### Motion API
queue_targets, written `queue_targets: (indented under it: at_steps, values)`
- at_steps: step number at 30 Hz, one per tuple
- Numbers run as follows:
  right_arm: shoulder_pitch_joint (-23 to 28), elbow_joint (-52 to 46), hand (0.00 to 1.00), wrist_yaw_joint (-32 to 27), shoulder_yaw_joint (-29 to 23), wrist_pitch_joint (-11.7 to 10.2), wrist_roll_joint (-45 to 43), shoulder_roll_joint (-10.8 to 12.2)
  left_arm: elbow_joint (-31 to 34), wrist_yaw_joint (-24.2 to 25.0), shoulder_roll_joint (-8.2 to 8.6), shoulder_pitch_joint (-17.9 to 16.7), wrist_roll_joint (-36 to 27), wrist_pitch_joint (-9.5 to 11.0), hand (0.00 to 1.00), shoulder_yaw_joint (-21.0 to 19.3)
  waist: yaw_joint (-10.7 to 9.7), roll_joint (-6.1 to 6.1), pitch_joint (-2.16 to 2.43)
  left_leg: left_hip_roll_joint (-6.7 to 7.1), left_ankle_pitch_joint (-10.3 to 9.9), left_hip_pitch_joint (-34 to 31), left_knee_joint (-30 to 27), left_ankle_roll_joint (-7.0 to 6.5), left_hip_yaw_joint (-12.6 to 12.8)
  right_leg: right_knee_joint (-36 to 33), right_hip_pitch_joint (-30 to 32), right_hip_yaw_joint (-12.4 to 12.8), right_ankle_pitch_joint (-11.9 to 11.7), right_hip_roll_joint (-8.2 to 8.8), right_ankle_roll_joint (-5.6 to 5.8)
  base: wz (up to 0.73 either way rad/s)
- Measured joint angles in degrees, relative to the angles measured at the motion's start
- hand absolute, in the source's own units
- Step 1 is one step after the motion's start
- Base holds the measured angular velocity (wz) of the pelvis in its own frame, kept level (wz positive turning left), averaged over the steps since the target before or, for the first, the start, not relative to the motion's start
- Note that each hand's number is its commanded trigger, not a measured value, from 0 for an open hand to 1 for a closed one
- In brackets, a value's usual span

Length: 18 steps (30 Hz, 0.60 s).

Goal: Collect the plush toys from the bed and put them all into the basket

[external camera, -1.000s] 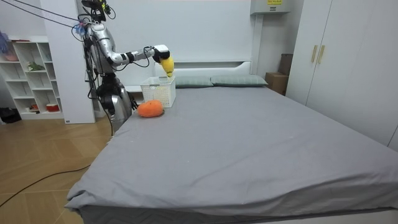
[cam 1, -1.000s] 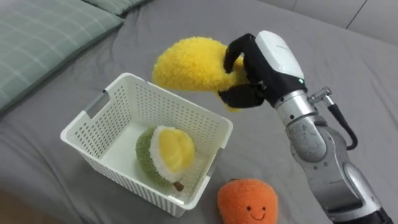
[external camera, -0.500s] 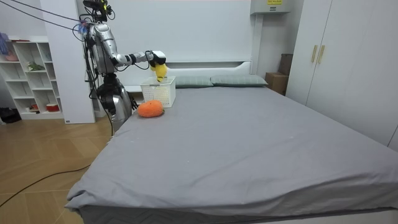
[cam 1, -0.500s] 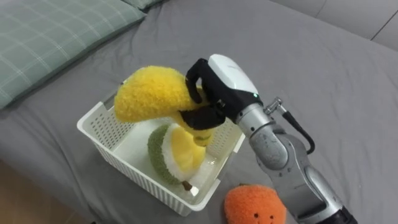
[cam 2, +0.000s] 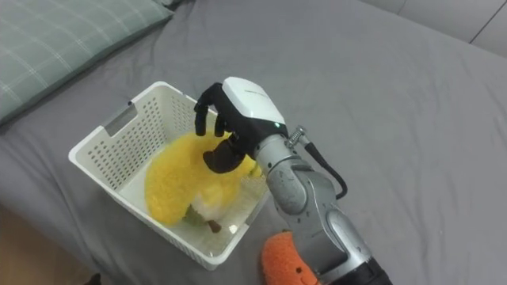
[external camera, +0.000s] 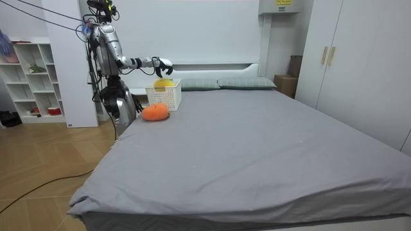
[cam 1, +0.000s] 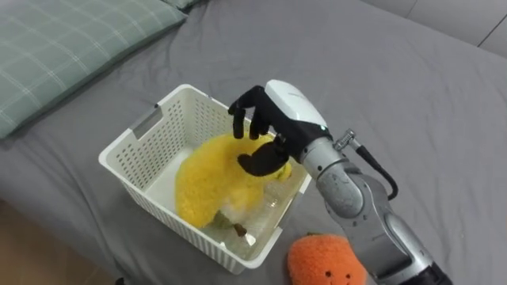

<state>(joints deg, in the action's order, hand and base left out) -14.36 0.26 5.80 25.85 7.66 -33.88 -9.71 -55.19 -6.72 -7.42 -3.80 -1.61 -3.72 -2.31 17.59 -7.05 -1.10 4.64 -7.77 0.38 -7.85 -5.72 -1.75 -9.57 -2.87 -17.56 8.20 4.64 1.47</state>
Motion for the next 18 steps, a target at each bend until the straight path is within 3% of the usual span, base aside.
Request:
queue_targets:
  at_steps: [18]
  values:
    - [-0.02, -0.4, 0.0, -0.21, -0.25, -0.06, -0.06, 0.03, 0.0, -0.01, 0.05, -0.01, 0.1, -0.02, 0.0, 0.11, -0.21, -0.12, 0.14, 0.0, 0.01, 0.06, -0.03, 0.0, -0.01, 0.02, -0.04, 0.1, 0.0, -0.02, 0.0, 0.0]
